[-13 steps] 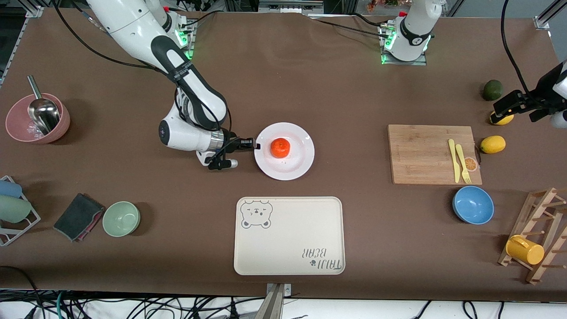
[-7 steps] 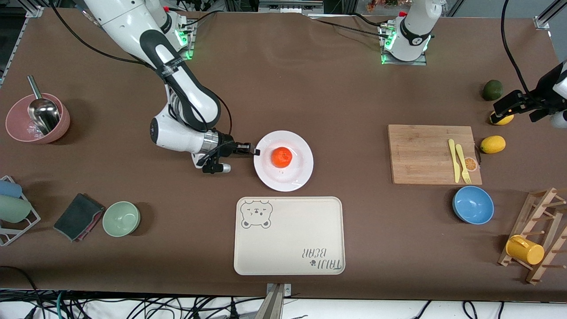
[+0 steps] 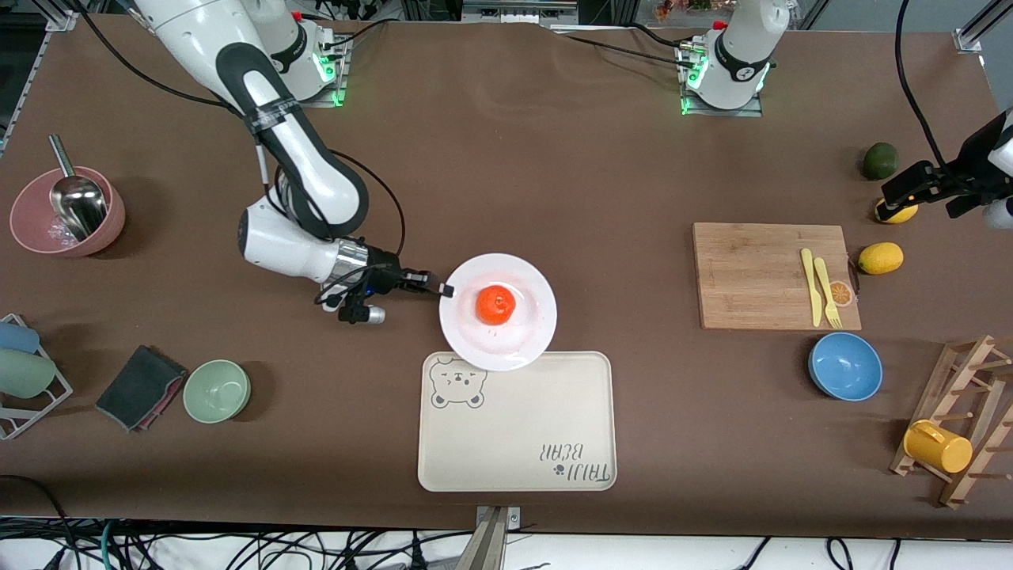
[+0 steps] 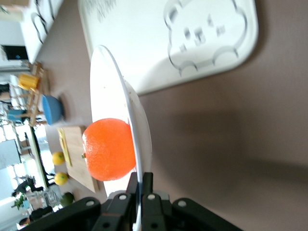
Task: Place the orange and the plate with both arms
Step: 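Slide the plate with the right gripper onto the bear placemat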
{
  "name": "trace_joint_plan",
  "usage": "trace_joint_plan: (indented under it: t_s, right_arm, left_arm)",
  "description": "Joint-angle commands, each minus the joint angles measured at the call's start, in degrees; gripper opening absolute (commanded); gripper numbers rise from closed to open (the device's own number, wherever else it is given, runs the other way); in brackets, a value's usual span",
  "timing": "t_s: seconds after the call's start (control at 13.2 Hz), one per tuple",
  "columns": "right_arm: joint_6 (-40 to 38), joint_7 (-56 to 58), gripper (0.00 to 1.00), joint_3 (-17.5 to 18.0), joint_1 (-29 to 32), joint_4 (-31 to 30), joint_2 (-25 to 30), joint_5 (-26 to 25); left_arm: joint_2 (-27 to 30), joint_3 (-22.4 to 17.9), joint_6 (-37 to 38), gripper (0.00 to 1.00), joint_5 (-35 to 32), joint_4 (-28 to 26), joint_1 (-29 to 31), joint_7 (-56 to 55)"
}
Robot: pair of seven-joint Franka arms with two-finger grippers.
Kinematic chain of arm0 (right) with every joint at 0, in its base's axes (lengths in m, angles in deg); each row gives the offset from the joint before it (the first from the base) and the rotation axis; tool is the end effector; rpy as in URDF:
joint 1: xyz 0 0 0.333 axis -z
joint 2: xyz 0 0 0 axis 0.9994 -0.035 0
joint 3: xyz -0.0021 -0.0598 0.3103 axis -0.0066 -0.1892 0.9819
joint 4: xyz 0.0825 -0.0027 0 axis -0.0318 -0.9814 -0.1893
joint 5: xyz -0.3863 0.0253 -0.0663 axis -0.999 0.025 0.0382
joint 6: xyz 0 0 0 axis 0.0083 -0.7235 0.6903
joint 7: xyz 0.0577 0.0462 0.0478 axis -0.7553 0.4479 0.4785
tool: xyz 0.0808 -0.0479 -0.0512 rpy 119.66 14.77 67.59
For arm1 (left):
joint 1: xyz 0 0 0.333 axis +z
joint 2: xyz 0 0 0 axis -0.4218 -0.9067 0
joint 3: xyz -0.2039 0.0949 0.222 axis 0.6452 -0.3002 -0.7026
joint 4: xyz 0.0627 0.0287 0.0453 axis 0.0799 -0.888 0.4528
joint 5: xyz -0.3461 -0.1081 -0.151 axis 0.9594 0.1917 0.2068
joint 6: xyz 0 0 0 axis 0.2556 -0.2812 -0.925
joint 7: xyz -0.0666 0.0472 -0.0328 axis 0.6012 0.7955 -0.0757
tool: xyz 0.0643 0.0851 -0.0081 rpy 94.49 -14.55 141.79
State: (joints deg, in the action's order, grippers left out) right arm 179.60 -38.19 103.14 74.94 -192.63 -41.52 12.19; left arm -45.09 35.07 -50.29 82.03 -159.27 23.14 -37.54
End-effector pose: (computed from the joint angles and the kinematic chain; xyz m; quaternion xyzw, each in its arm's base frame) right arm 0.5959 0.2803 0.2567 -0.9036 0.0982 0.0054 0.4170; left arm 0.5590 0.0249 0.6026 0.9994 0.0323 0.0103 0.0051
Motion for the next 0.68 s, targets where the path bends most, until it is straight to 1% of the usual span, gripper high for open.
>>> trace_joint_plan:
  t_s: [0.0, 0.15, 0.45, 0.61]
  right_arm:
    - [-0.9, 0.0, 0.0, 0.3, 2.1, 6.2, -3.2, 1.5]
    - [-0.9, -2.8, 0.0, 0.3, 2.3, 11.5, -7.3, 1.2]
    - [-0.3, -3.6, 0.0, 0.3, 2.2, 22.6, -16.7, 1.1]
    - [-0.1, -3.6, 0.0, 0.3, 1.9, 26.0, -20.0, 1.0]
  left_arm:
    - [-0.8, 0.2, 1.3, 1.0, -1.5, 1.8, 0.1, 0.7]
    - [-0.7, 0.2, 1.3, 1.0, -1.5, 1.8, 0.2, 0.7]
    - [-0.8, 0.2, 1.3, 1.0, -1.5, 1.8, 0.1, 0.6]
    - [-0.8, 0.2, 1.2, 1.0, -1.5, 1.8, 0.1, 0.6]
